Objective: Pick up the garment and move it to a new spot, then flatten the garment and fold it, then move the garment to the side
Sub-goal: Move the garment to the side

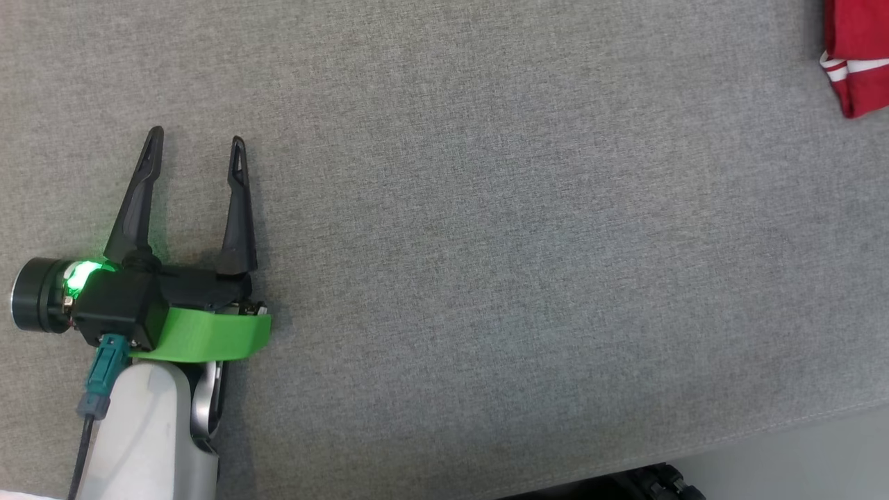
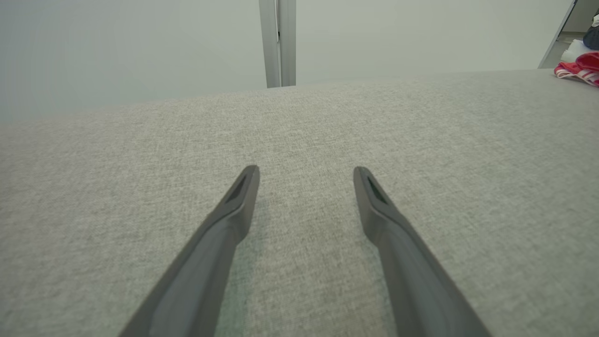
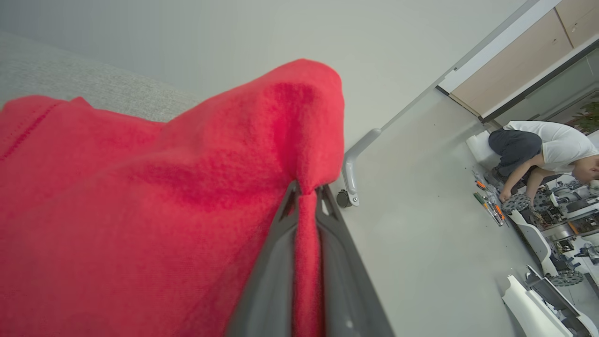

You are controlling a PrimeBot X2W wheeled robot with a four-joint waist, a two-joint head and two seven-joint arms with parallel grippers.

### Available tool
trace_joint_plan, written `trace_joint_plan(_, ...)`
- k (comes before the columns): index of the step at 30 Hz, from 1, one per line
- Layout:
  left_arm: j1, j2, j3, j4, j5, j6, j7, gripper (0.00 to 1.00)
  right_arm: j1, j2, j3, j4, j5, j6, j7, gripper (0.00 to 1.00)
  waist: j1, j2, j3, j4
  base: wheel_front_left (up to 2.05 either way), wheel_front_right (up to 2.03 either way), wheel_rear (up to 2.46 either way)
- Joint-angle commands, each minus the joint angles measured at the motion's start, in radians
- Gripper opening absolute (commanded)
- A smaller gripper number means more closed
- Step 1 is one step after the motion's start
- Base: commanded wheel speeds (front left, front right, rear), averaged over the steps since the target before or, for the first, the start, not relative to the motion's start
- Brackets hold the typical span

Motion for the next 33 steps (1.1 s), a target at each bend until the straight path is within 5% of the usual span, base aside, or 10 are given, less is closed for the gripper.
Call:
trace_joint_plan(1, -0.008, 0.001, -0.002, 0.015, 0.003, 0.002, 0.002, 1.0, -0.022, -0.003, 0.007, 0.01, 0.01, -0.002, 0.002, 0.0, -0.0001, -0.0001, 0.0, 0.004, 0.0, 0.0, 0.0)
trace_joint_plan(5, -0.004, -0.002, -0.002, 0.001, 0.0, 0.009, 0.002, 1.0, -0.053, -0.007, 0.026, 0.04, 0.015, -0.002, 0.004, 0.0, -0.0001, -0.0001, 0.004, 0.012, 0.0, 0.0, 0.0)
trace_joint_plan(6, -0.004, -0.003, -0.003, 0.0, 0.0, 0.008, 0.002, 1.0, -0.06, -0.008, 0.028, 0.047, 0.016, -0.002, 0.003, 0.41, -0.0001, -0.0001, 0.005, 0.014, 0.0, 0.0, 0.0)
trace_joint_plan(7, -0.003, -0.004, -0.004, -0.002, -0.002, 0.009, 0.002, 1.0, -0.067, -0.008, 0.028, 0.058, 0.015, -0.002, 0.002, 1.0, -0.0001, -0.0001, 0.006, 0.016, 0.0, 0.0, 0.0)
trace_joint_plan(12, 0.008, -0.01, 0.002, 0.016, -0.017, 0.012, 0.002, 1.0, -0.092, 0.01, 0.014, 0.089, -0.016, -0.002, -0.006, 1.0, -0.0001, -0.0001, -0.021, 0.028, 0.0, 0.0, 0.0)
trace_joint_plan(19, 0.057, -0.026, 0.02, 0.053, -0.044, 0.018, 0.002, 1.0, -0.007, 0.064, -0.052, -0.045, -0.074, -0.002, -0.005, 1.0, -0.0001, -0.0001, -0.152, 0.06, 0.0, 0.0, 0.0)
trace_joint_plan(33, 0.242, -0.046, 0.109, 0.105, -0.094, 0.01, 0.001, 1.0, 0.424, 0.308, -0.277, -0.366, -0.167, -0.002, -0.006, 1.0, -0.0001, -0.0001, -0.45, 0.119, 0.0, 0.0, 0.0)
